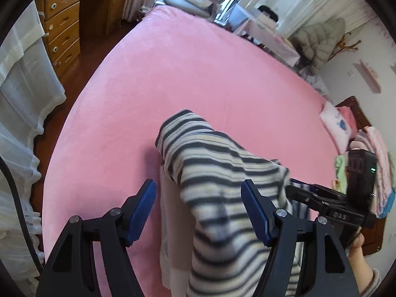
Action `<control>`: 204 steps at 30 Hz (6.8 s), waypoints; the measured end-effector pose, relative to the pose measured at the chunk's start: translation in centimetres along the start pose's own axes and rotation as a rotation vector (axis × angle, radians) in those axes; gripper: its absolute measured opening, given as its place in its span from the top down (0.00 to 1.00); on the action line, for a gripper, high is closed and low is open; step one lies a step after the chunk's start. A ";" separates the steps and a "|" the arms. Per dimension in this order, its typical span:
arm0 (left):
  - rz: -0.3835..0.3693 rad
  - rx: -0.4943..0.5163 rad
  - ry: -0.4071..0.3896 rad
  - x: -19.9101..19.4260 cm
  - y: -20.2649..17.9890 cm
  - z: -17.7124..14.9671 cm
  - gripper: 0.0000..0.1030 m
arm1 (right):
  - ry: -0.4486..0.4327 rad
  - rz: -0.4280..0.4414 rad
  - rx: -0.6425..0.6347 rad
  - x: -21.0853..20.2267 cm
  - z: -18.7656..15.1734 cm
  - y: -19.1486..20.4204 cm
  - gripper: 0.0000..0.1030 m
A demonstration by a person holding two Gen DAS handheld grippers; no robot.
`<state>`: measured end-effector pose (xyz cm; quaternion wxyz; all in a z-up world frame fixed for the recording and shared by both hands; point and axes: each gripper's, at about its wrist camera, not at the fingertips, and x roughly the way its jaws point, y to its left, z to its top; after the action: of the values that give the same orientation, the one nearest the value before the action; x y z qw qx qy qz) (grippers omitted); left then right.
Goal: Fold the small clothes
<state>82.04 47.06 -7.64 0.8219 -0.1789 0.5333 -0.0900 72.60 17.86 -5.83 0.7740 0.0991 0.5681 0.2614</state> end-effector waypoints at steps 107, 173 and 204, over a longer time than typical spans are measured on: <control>0.213 0.260 -0.430 -51.2 -46.7 -83.3 0.09 | -0.519 0.090 -0.216 -61.1 -73.8 11.3 0.48; 0.349 0.221 -0.346 -35.9 -46.0 -82.5 0.00 | -0.520 -0.448 -0.036 -50.9 -75.9 4.4 0.38; 0.311 0.228 -0.289 -31.2 -46.2 -78.7 0.00 | -0.477 -0.475 0.004 -48.8 -72.6 2.3 0.38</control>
<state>-0.49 -0.46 7.83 0.9084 -0.0116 0.4179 0.0047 -6.30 -15.85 11.30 0.9243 0.0242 0.3786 0.0421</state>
